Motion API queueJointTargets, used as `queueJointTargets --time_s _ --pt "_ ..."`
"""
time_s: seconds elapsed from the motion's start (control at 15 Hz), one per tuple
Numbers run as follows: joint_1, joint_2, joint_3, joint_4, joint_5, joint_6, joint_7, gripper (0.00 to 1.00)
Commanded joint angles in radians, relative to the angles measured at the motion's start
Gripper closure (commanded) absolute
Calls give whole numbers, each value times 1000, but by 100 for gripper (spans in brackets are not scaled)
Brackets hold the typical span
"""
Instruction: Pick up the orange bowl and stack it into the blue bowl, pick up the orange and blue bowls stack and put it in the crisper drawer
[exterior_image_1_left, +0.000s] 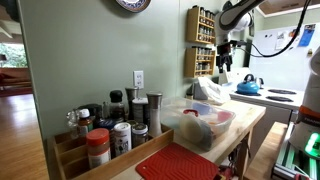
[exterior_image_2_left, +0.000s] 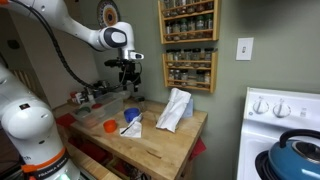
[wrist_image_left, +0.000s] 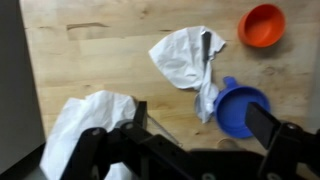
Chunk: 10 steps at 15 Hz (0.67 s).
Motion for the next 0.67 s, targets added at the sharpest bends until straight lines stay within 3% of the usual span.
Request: queueJointTargets --time_s 0.0,0.27,0.33,0.6 --pt "87 -13 19 -92 139 3 -53 0" --pt "142 8 28 -149 251 13 -114 0" --pt "125 7 39 -117 204 -4 -77 0" --pt "126 10 40 -114 207 -4 -78 0"
